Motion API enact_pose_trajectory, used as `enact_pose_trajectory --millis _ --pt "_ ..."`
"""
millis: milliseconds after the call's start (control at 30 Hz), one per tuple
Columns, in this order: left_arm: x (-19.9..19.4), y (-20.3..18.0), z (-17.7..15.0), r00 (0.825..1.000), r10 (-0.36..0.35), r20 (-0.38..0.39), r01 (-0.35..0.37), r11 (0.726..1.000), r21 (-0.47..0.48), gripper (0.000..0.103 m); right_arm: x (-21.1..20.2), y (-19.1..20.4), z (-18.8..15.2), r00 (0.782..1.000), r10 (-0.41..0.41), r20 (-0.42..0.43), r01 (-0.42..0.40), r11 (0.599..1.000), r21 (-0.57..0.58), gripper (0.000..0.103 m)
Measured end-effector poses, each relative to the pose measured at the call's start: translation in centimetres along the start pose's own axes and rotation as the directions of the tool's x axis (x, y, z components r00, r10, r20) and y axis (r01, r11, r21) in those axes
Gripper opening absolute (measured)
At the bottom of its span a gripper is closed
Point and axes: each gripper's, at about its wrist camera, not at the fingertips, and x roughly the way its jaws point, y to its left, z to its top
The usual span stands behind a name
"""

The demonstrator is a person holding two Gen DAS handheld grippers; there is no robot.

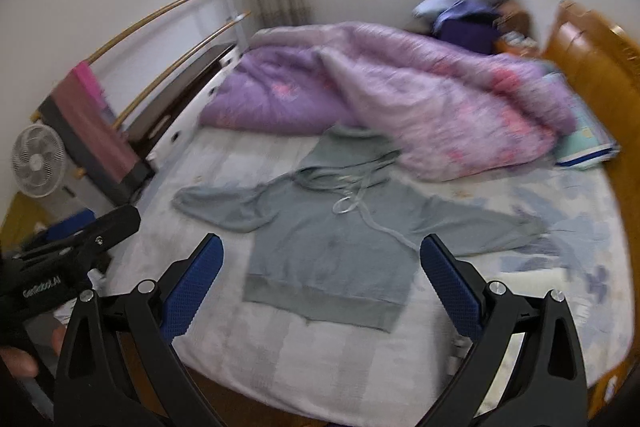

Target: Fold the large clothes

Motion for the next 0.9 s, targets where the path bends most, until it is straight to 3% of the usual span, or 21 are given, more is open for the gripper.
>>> enact_pose_trajectory --millis 167,267,333,433,533,700,900 --pt "6.8 5.3 0.9 0.995 0.043 -0.085 -0.050 0.995 -0.084 0.098 7.2 0.0 0.8 0.993 0.062 -0.102 -0.061 0.998 0.016 0.094" --pt "10.7 9.6 0.9 0.990 0.014 -0.137 -0.039 0.983 -0.182 0.098 11.8 0.9 0.7 0.981 0.085 -0.176 -0.084 0.996 0.013 0.073" --pt "13.3 12.8 0.8 0.988 0.002 -0.155 -0.041 0.967 -0.252 0.098 15.1 1.6 0.3 0.969 0.091 -0.231 -0.085 0.996 0.032 0.051" --pt "17.5 18.2 0.9 0.984 -0.021 -0.175 -0.040 0.941 -0.335 0.098 20.0 2.6 -0.3 0.950 0.112 -0.290 -0.095 0.993 0.073 0.031" --pt "21.9 24.4 1.2 0.979 -0.024 -0.202 -0.061 0.911 -0.407 0.098 25.3 3.4 -0.8 0.931 0.131 -0.339 -0.091 0.987 0.133 0.019" --pt "30.8 35.9 2.6 0.971 0.035 -0.235 -0.151 0.854 -0.498 0.098 33.3 4.2 -1.4 0.913 0.112 -0.393 -0.033 0.979 0.202 0.019" --pt "39.1 46.7 3.1 0.965 0.101 -0.243 -0.230 0.774 -0.590 0.097 42.1 4.9 -2.7 0.889 0.103 -0.447 0.014 0.968 0.250 0.020"
